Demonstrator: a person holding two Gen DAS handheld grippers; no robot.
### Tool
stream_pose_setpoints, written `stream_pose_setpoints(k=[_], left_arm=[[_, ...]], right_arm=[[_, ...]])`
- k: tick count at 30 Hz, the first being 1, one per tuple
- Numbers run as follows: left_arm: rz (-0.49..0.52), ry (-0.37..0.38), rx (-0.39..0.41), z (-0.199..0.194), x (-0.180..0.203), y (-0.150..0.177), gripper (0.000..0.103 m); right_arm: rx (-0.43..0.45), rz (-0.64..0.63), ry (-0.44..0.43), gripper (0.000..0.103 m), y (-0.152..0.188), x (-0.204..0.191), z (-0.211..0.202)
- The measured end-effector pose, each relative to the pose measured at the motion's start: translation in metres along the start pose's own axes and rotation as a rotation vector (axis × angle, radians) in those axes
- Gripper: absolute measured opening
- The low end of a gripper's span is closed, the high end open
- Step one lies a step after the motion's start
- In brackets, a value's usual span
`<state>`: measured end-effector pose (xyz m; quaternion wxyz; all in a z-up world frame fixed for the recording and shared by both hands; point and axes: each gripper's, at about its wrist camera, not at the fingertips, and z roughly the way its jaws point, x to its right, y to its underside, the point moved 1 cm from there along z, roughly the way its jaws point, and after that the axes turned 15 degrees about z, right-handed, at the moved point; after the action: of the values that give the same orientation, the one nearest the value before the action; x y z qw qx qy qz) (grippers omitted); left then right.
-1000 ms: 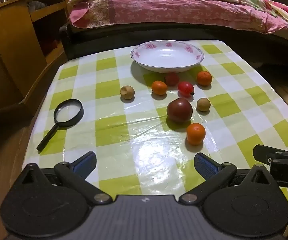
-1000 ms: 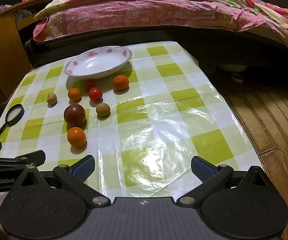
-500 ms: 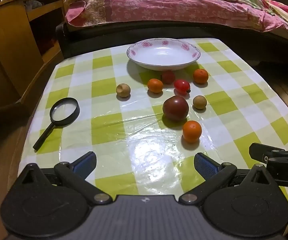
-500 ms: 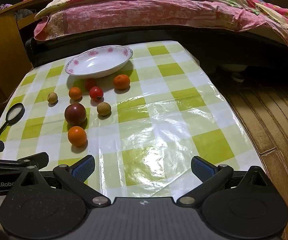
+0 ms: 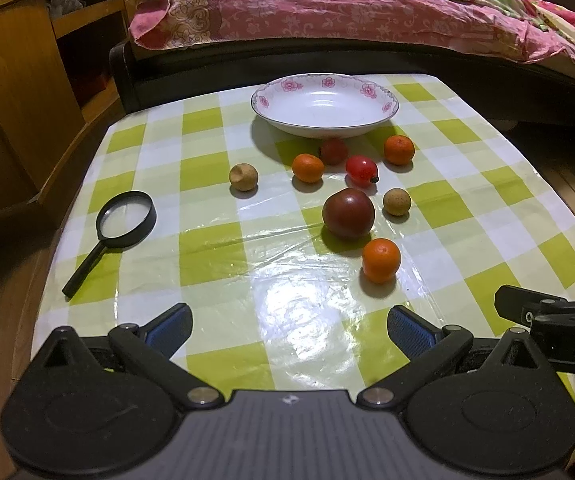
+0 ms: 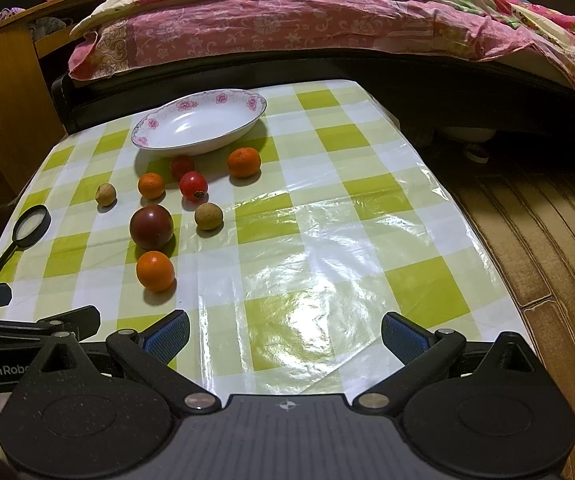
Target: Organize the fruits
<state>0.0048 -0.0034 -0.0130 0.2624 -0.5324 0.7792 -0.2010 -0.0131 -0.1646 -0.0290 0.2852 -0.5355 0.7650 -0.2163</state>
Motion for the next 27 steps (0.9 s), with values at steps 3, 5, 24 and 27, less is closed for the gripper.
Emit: stream_pose_setpoints(k=[3, 5, 24, 27], left_arm=[[-0.001, 0.0, -0.001, 0.0, -0.0001, 0.0, 0.103], [-0.001, 0.0, -0.001, -0.0001, 0.0001, 0.0003, 0.103], [0.01, -0.008, -0.003, 0.0004, 0.0003, 0.0007, 0.103], [0.013, -0.01, -0.003, -0.0001, 0.0004, 0.0002, 0.103]], right_arm=[[-0.002, 0.0, -0.001, 0.097, 0.0002, -0.0002, 0.0001], [-0.002, 0.001, -0.002, 0.097, -0.0001, -0.0003, -0.0007], [-0.014, -0.002, -0.011, 0.094, 0.0007, -0.0017, 0.002], [-0.015, -0.002, -0.012, 0.094, 0.0005, -0.0016, 0.0023]])
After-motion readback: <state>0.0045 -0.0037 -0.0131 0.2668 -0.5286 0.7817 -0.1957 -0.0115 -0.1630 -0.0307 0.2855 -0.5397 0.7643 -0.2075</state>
